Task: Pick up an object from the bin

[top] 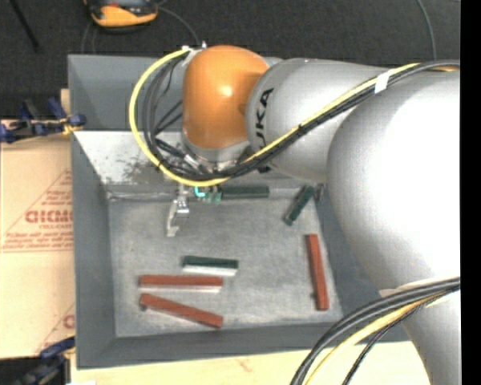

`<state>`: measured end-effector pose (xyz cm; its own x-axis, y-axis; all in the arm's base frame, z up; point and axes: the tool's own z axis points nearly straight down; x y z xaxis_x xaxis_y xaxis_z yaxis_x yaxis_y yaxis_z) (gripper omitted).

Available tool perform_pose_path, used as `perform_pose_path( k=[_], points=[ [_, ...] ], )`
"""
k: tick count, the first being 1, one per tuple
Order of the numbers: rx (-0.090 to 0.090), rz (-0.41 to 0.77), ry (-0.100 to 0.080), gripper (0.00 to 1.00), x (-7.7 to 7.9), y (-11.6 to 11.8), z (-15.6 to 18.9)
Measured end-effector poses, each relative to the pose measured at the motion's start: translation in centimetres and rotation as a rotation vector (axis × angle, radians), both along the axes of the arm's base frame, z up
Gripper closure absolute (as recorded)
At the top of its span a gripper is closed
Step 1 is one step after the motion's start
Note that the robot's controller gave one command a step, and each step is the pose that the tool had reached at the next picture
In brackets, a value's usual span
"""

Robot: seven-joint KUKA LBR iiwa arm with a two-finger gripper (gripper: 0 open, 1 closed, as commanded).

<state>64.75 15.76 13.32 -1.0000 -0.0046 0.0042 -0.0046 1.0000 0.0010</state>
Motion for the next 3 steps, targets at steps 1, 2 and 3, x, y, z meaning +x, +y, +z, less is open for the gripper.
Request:
perform_pose_path(
  k=[1, 2, 3],
  points=[
    [0.001, -0.002, -0.008, 0.0, 0.2, 0.0, 0.5],
    [0.0, 0.041, -0.012, 0.0, -2.7, -3.5, -3.4],
    [0.002, 0.085, -0.016, 0.0, -6.5, -4.1, -3.9]
  ],
)
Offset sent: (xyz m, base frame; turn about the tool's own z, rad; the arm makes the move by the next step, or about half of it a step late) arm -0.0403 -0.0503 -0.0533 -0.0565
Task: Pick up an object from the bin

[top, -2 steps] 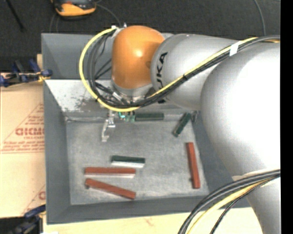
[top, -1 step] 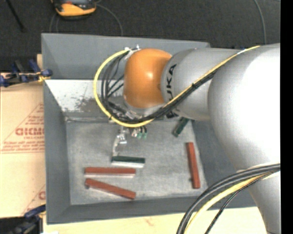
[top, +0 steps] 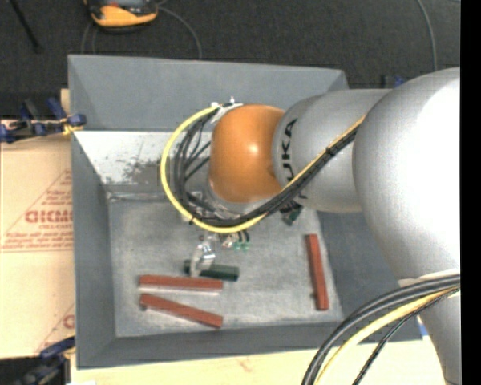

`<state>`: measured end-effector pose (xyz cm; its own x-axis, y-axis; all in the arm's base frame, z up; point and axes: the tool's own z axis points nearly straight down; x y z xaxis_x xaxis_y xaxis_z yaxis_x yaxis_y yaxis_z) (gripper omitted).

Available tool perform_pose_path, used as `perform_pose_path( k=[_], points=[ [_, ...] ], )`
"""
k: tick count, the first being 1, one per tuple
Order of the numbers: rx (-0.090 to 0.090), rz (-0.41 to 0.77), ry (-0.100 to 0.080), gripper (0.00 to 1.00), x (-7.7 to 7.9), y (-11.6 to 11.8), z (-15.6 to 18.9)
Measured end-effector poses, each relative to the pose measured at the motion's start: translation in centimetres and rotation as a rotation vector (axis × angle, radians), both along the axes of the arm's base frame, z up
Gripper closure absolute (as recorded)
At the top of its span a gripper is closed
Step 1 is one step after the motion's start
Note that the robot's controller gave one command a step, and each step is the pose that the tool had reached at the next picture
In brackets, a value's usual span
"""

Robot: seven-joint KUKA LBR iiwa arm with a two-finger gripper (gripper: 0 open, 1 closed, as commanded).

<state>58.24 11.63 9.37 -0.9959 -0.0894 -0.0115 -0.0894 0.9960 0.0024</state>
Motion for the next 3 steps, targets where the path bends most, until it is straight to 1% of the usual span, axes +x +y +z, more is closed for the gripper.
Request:
perform_pose_path(
  k=[1, 2, 3],
  points=[
    [-0.003, 0.251, 0.015, 1.0, -5.9, -2.1, -1.4],
    [-0.003, 0.25, 0.015, 1.0, -5.9, -2.1, -1.4],
    [-0.005, 0.263, 0.004, 1.0, -4.4, -3.3, 13.3]
  ],
)
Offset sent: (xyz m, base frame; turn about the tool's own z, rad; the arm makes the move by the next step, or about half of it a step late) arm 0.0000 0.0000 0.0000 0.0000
